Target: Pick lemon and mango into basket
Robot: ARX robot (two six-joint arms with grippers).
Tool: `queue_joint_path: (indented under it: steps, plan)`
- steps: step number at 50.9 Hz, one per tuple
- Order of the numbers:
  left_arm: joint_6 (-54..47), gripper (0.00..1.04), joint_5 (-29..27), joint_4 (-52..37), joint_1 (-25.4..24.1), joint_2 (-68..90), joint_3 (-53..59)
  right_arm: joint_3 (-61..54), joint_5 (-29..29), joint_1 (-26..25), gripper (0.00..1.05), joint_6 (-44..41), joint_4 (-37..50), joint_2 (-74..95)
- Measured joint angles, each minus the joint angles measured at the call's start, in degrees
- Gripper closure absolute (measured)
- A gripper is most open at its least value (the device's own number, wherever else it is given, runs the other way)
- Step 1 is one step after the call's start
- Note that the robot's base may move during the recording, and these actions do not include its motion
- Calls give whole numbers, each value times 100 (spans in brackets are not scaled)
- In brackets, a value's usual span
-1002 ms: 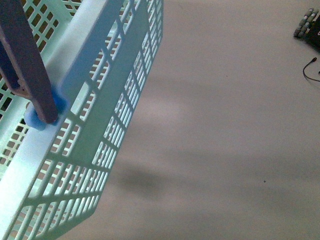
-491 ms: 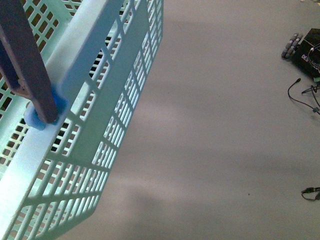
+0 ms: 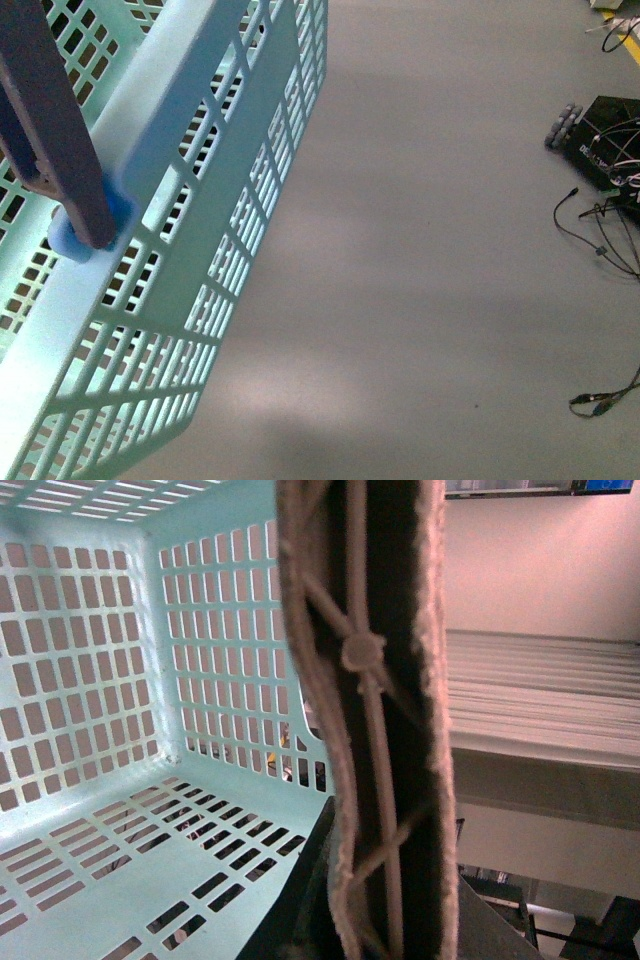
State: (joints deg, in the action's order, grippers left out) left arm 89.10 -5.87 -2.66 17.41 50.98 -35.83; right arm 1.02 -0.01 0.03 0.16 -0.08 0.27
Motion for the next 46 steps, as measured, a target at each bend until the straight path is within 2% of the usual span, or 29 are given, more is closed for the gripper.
queue_joint_path:
  steps: [46]
  plan:
    - [-2,98,-4,0,0,-2,-2,0,0,0,9,0,2,0]
